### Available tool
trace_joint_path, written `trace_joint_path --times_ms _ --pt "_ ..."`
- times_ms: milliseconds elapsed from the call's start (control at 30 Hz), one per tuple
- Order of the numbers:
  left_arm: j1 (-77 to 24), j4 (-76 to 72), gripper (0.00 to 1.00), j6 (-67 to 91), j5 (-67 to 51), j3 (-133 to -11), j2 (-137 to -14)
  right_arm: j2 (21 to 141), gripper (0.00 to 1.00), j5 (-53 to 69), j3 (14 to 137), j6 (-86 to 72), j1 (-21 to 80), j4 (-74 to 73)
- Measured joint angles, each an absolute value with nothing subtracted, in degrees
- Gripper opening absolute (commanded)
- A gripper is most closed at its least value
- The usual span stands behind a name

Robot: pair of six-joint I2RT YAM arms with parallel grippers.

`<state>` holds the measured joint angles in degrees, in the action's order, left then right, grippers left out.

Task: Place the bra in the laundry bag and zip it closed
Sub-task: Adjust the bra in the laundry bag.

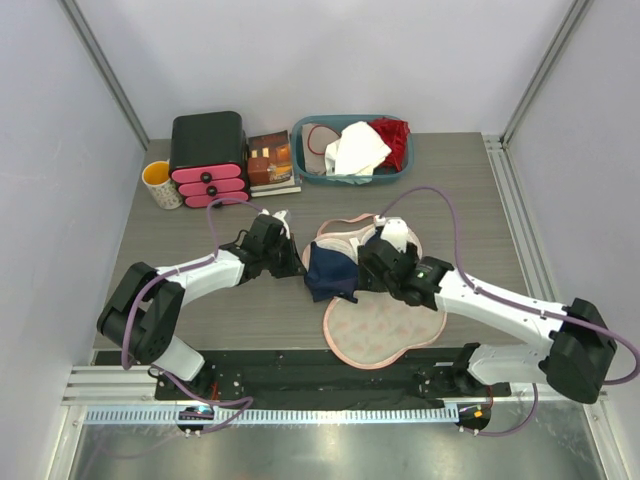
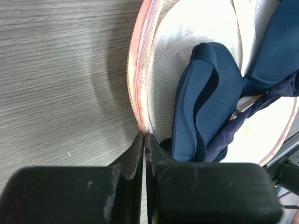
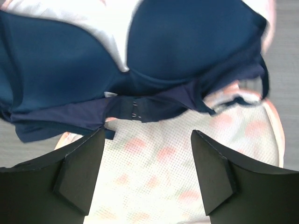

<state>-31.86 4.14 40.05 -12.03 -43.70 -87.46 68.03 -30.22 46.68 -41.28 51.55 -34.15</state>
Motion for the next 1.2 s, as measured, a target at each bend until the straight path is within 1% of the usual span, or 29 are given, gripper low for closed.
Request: trace_joint_path --times_ms 100,167,333,533,633,700,733,767,800,833,900,933,1033,1200 --pt "-31.9 4.1 0.00 40.1 -12.0 -43.7 -87.5 71.4 0.79 -26.5 48.6 -33.2 51.5 -30.5" --pt "-31.9 4.1 0.00 40.1 -12.0 -43.7 -87.5 73.4 0.76 -22.9 49.6 -28.4 51.2 -28.0" --pt "-31.9 4.1 0.00 40.1 -12.0 -43.7 -87.5 77.3 0.77 -7.5 49.8 -17.5 48.8 -20.1" --pt "-31.9 4.1 0.00 40.1 -12.1 -43.7 -87.5 81.3 0.78 4.5 48.4 -9.6 48.3 -11.9" --pt "-31.9 4.1 0.00 40.1 -12.2 -43.7 -87.5 84.8 0.77 8.8 48.2 -6.8 48.3 -9.2" --pt "-31.9 4.1 0.00 40.0 -12.3 -43.7 -87.5 86.9 0.74 10.5 48.2 -5.3 48.2 -8.2" --pt "-31.9 4.1 0.00 40.0 -12.5 -43.7 -87.5 88.1 0.71 11.1 48.2 -4.3 48.2 -7.8" --pt "-31.9 4.1 0.00 40.0 -12.6 -43.7 -87.5 88.9 0.65 11.5 48.2 -3.7 48.1 -7.7" --pt "-31.9 4.1 0.00 40.0 -12.7 -43.7 -87.5 89.7 0.61 11.8 48.3 -3.1 48.0 -7.3" --pt "-31.9 4.1 0.00 40.0 -12.8 -43.7 -87.5 90.3 0.50 12.0 48.4 -2.6 47.8 -7.2" --pt "-31.9 4.1 0.00 40.0 -12.9 -43.7 -87.5 90.8 0.35 11.7 48.9 -2.0 47.4 -7.1" --pt "-31.9 4.1 0.00 40.0 -12.9 -43.7 -87.5 90.9 0.17 11.2 49.2 -2.0 47.2 -7.1" --pt "-31.9 4.1 0.00 40.0 -12.9 -43.7 -87.5 90.9 0.01 9.0 50.1 -2.5 46.7 -6.7" --pt "-31.9 4.0 0.00 40.0 -12.9 -43.7 -87.5 90.9 0.01 3.0 51.9 -4.4 46.7 -6.3"
